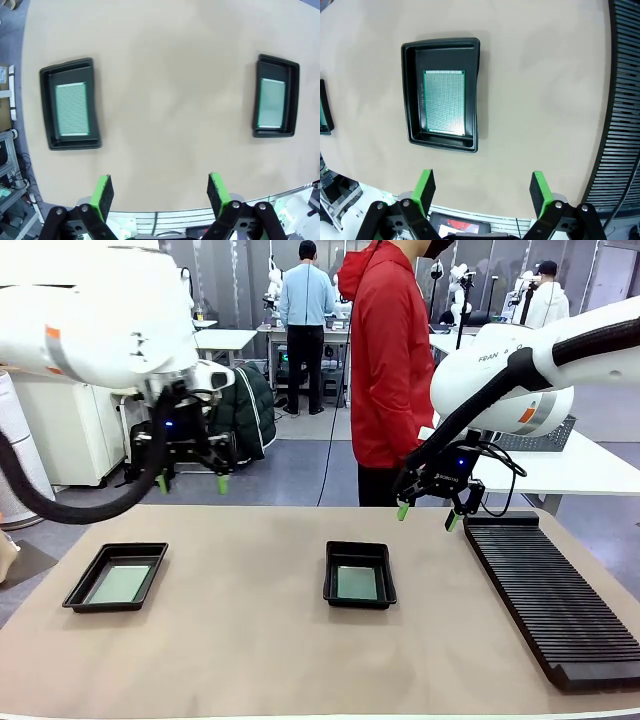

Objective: Inspect and transfer BCBs to ESD trays.
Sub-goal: Pick up the ESD tray and place it on the left side of the table.

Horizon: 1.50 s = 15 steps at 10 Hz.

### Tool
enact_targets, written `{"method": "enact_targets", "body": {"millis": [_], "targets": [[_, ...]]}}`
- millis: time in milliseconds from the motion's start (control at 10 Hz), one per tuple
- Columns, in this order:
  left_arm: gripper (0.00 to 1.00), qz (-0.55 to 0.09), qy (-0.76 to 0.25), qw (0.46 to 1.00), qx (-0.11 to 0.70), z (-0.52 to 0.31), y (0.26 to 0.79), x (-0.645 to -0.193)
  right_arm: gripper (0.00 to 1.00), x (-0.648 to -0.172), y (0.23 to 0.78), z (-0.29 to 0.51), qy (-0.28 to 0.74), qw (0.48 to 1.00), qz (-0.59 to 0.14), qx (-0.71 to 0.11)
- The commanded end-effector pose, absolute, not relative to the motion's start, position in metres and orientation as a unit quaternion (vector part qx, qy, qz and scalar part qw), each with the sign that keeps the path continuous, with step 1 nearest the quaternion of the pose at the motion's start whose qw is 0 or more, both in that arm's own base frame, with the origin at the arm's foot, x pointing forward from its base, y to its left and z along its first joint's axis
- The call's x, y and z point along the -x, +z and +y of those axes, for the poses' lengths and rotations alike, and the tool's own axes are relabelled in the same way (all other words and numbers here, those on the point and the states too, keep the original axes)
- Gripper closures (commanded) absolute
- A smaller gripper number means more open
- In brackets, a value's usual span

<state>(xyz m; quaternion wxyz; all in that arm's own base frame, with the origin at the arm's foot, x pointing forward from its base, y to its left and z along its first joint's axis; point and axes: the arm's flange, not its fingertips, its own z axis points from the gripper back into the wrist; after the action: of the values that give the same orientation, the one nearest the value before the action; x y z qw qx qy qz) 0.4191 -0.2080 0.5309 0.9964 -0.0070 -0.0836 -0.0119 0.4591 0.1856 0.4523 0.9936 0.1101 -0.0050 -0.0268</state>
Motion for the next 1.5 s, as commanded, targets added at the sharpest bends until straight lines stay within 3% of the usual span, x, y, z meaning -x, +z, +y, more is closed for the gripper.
{"method": "enact_targets", "body": {"millis": [0,300,800,1400], "targets": [[0.00,-0.083,-0.003,0.996,0.012,-0.245,0.523,-0.430,0.00,-0.458,0.451,0.186,-0.030,0.993,-0.007,-0.116],[0.00,-0.084,0.007,0.996,0.020,-0.315,0.499,-0.436,0.00,-0.459,0.452,0.186,-0.027,0.994,-0.005,-0.110],[0.00,-0.063,-0.002,0.998,-0.005,-0.395,0.445,-0.448,0.00,-0.445,0.430,0.112,-0.030,0.961,0.003,-0.276],[0.00,-0.035,-0.030,0.999,-0.026,-0.429,0.379,-0.473,0.00,-0.426,0.389,0.044,-0.048,0.915,-0.008,-0.401]]}}
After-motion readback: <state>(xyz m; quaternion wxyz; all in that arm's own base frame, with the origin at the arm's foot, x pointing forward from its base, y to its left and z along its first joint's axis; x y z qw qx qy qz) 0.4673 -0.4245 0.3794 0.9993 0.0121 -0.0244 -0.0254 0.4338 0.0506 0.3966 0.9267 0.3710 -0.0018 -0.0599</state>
